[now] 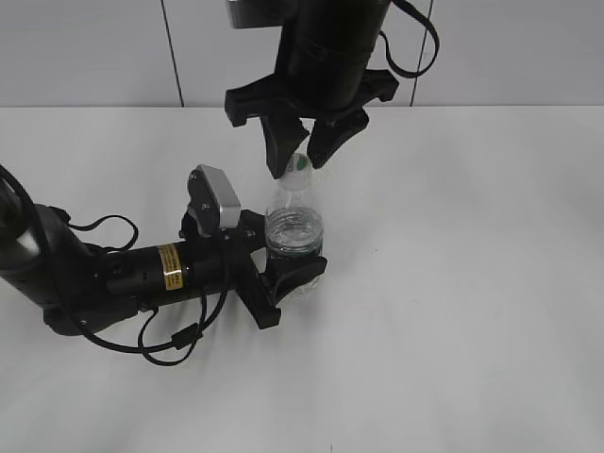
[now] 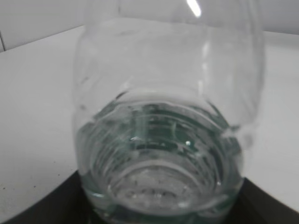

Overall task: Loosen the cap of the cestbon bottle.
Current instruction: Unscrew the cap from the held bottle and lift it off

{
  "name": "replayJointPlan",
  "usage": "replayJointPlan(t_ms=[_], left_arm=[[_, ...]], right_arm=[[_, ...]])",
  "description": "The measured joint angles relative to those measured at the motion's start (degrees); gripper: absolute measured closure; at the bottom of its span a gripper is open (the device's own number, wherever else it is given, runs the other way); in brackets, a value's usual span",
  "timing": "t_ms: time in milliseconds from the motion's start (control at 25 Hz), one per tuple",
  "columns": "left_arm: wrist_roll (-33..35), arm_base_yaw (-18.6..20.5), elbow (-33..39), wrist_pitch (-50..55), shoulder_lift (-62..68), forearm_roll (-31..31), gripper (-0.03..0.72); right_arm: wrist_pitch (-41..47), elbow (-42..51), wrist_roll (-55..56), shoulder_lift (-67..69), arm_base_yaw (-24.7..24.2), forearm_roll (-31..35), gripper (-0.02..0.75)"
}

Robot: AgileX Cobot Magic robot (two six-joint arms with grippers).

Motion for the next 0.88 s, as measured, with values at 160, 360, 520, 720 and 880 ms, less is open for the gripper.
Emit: replayJointPlan(t_ms=[160, 360, 520, 720, 880], left_arm=[[0.0, 0.0, 0.0, 0.0, 0.0, 0.0, 0.270], [0.0, 0.0, 0.0, 0.0, 0.0, 0.0, 0.270], [0.0, 0.0, 0.0, 0.0, 0.0, 0.0, 0.270], [0.0, 0.0, 0.0, 0.0, 0.0, 0.0, 0.270], [0.0, 0.0, 0.0, 0.0, 0.0, 0.0, 0.270]], right_arm=[[0.0, 0.0, -0.3, 0.0, 0.0, 0.5, 0.398], [0.0, 0.0, -0.9, 0.0, 0.0, 0.6, 0.416], [0.0, 0.0, -1.8, 0.0, 0.0, 0.6, 0.440], [0.0, 0.0, -3.3, 0.0, 0.0, 0.7, 0.440], [0.0, 0.0, -4.9, 0.0, 0.0, 0.8, 0.440]])
